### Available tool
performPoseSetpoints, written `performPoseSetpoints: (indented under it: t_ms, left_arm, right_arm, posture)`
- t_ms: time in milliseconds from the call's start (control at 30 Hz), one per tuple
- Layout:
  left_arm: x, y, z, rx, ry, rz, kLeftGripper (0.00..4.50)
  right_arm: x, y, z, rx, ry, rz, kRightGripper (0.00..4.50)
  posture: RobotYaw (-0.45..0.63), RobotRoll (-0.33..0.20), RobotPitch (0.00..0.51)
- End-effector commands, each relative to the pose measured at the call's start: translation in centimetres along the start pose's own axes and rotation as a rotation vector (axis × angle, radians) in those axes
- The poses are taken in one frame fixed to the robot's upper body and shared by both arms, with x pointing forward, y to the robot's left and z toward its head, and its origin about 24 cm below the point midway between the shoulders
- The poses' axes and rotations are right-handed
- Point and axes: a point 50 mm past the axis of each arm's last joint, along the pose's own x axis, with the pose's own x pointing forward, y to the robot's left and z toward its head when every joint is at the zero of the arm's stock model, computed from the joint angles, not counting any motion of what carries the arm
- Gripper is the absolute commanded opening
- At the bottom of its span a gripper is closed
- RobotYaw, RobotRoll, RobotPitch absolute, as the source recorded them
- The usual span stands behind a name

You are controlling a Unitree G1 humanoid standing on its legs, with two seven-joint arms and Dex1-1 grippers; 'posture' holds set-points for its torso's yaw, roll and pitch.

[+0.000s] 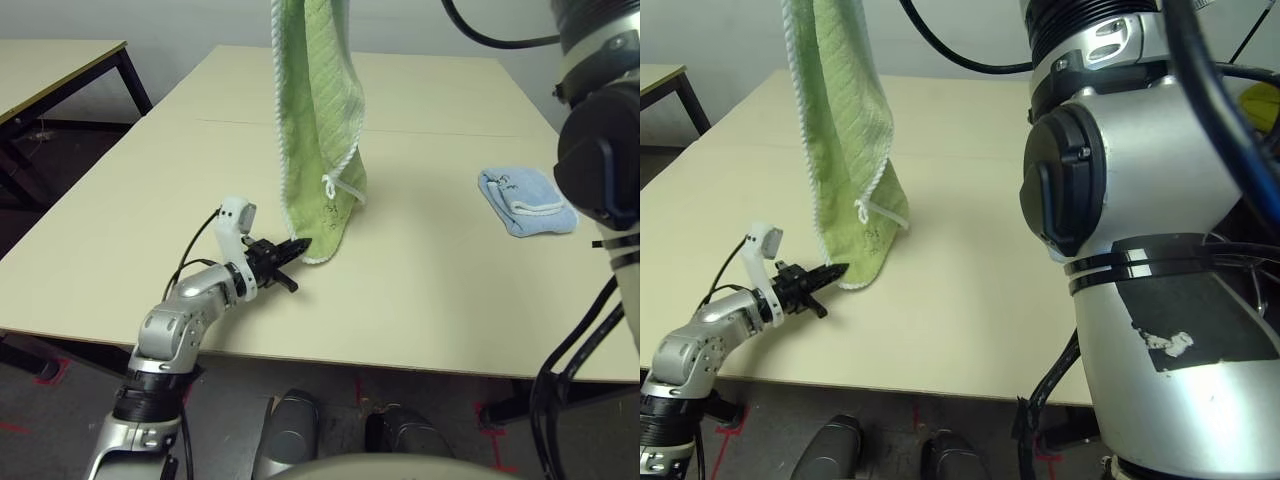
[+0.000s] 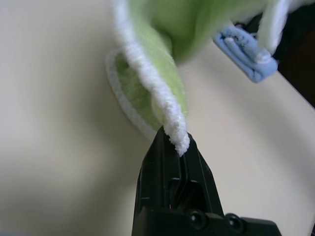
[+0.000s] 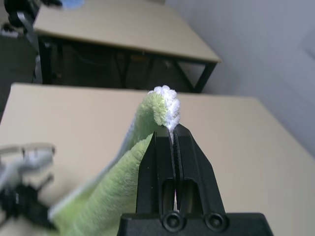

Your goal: Fold the towel and set it aside.

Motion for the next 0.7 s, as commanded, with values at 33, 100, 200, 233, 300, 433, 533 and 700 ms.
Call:
performPoseSetpoints:
  t_ms: [33, 100, 200, 233, 300, 433, 533, 700]
  left_arm:
    - [-1.4, 0.3, 2.8, 0.049, 0.021, -0.116, 0.02]
    - [-2.4, 0.7, 4.7, 0.096, 0.044, -0.159, 0.02]
    - [-3.5, 1.1, 6.9, 0.158, 0.083, -0.196, 0.02]
    - [-3.8, 1.3, 7.6, 0.171, 0.095, -0.195, 0.02]
    - [-4.5, 1.2, 8.8, 0.188, 0.125, -0.232, 0.02]
    - [-5.7, 1.0, 10.7, 0.206, 0.211, -0.341, 0.02]
    - [-5.0, 2.5, 11.6, 0.283, 0.245, -0.289, 0.02]
    - [-2.0, 6.8, 13.3, 0.458, 0.199, -0.071, 0.02]
  right_arm:
    - [-1.6, -0.5, -2.0, 0.026, 0.099, 0.035, 0.0]
    - [-2.7, -0.6, -3.0, 0.035, 0.155, 0.075, 0.0]
    - [-4.2, -0.8, -4.0, 0.028, 0.235, 0.119, 0.0]
    - [-4.8, -0.9, -4.3, 0.033, 0.252, 0.129, 0.0]
    - [-6.1, -1.0, -5.0, 0.062, 0.294, 0.156, 0.0]
    - [-7.8, -1.1, -8.7, 0.123, 0.443, 0.158, 0.0]
    - [-7.9, -0.9, -11.3, 0.151, 0.532, 0.176, 0.0]
    - [-5.7, -0.6, -14.7, 0.118, 0.58, 0.108, 0.0]
  posture:
    - [0.21, 0.0, 0.062]
    - [0.21, 0.0, 0.062]
    - [0.2, 0.0, 0.061]
    - [0.2, 0.0, 0.061]
    - [0.2, 0.0, 0.062]
    - [0.2, 0.0, 0.063]
    - [0.18, 0.0, 0.058]
    - [0.18, 0.0, 0.067]
